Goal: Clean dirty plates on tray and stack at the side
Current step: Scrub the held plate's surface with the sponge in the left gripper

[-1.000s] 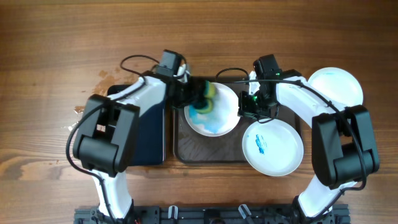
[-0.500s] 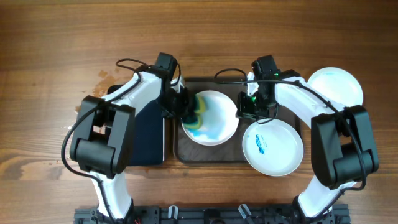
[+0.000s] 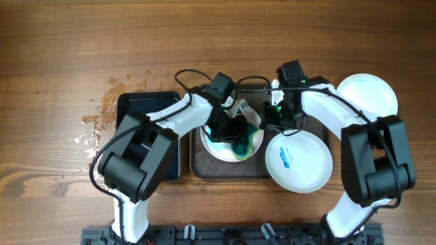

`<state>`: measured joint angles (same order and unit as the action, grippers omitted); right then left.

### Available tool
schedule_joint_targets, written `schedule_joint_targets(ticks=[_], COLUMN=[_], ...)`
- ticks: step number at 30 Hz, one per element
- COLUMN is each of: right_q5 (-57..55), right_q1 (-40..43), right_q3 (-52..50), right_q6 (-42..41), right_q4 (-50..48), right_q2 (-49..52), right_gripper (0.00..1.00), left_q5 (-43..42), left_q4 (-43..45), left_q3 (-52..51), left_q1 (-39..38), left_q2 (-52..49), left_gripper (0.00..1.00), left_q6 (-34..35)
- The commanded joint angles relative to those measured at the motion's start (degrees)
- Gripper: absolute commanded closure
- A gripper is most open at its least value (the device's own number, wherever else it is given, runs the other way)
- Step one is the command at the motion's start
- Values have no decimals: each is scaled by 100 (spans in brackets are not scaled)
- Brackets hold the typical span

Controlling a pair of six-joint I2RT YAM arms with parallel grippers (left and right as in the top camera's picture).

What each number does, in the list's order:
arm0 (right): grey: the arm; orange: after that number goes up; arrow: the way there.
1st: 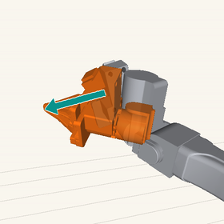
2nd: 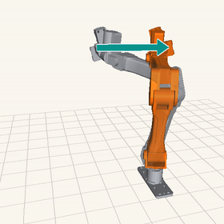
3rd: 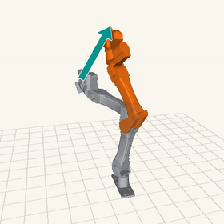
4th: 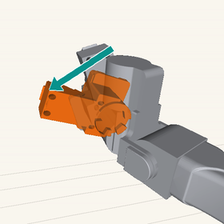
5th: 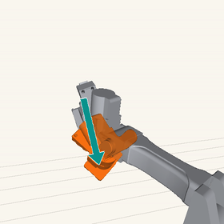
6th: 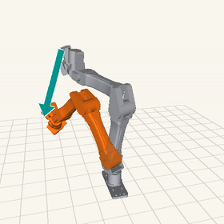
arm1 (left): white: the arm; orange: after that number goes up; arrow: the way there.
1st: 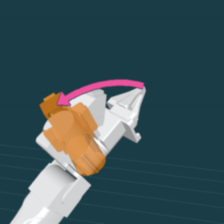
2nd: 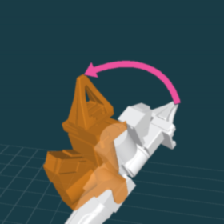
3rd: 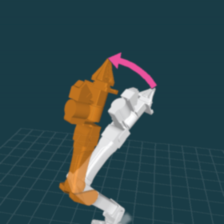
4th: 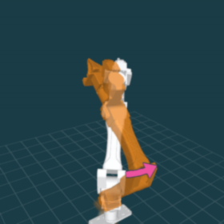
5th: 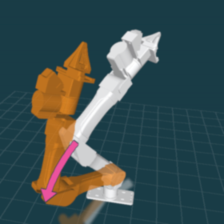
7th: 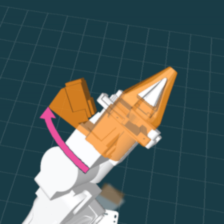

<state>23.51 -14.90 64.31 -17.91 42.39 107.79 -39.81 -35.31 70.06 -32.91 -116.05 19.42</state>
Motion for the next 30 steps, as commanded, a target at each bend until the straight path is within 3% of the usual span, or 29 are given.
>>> schedule_joint_targets(ticks=[1, 8, 9, 11, 15, 22, 30], right_q5=[-162, -162, -162, -162, -162, -162, -210], right_q1=[22, 22, 22, 22, 22, 22, 22], right_q3=[-15, -15, -15, -15, -15, -15, -15], right_q6=[-9, 72, 127, 125, 133, 136, 146], right_q4=[15, 15, 37, 33, 33, 37, 68], right_q2=[55, 55, 55, 55, 55, 55, 55], right_gripper=[95, 95, 95, 96, 95, 95, 95], left_q5=[-267, 1462, 2142, 2662, 3574, 3582, 2660], left_q4=[31, -164, -164, -162, -127, 83, 1047], left_q3=[-66, -66, -66, -66, -52, 164, 282], left_q1=[136, 846, 1008, 1082, 1287, 1517, 1388], left_q2=[-96, -96, -96, -96, -96, -96, -96], left_gripper=[96, 96, 96, 96, 96, 96, 96], left_q6=[103, 662, 691, 852, 1458, 1578, 1578])
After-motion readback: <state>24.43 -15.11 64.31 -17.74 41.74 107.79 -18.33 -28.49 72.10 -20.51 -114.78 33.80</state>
